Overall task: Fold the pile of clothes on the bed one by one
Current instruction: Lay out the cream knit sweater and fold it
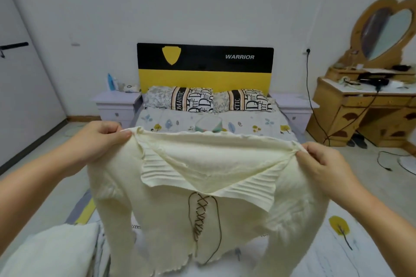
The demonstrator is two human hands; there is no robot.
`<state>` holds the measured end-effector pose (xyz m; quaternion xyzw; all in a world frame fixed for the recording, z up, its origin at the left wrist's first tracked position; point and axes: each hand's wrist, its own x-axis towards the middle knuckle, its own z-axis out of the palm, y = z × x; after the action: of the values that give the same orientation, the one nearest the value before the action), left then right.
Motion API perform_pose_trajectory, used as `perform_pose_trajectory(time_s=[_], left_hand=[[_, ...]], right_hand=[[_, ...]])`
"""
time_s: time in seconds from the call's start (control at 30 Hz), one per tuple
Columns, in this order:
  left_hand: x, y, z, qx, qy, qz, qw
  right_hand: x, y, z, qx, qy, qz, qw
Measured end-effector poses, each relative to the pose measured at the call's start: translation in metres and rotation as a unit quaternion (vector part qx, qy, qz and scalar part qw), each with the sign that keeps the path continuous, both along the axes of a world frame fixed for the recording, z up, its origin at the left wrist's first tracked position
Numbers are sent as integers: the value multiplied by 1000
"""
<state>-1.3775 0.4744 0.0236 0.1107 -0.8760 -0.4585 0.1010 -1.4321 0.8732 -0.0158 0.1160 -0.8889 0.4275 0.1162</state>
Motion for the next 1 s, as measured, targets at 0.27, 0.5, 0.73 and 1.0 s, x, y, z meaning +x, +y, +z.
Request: perform_pose_trajectory(time_s=[0.27,0.5,0.73,1.0], left_hand=[[14,13,42,11,43,-13,999],[-10,10,62,52,44,-7,998],[-59,16,-82,-51,-83,-21,995],[-110,19,-243,-115,-117,35,986]], right_hand=[[-3,22,70,87,107,23,990],[-45,35,98,55,69,9,996],[-66,-8,-41,118,-132,17,984],[-102,-38,-220,161,-196,-57,966]])
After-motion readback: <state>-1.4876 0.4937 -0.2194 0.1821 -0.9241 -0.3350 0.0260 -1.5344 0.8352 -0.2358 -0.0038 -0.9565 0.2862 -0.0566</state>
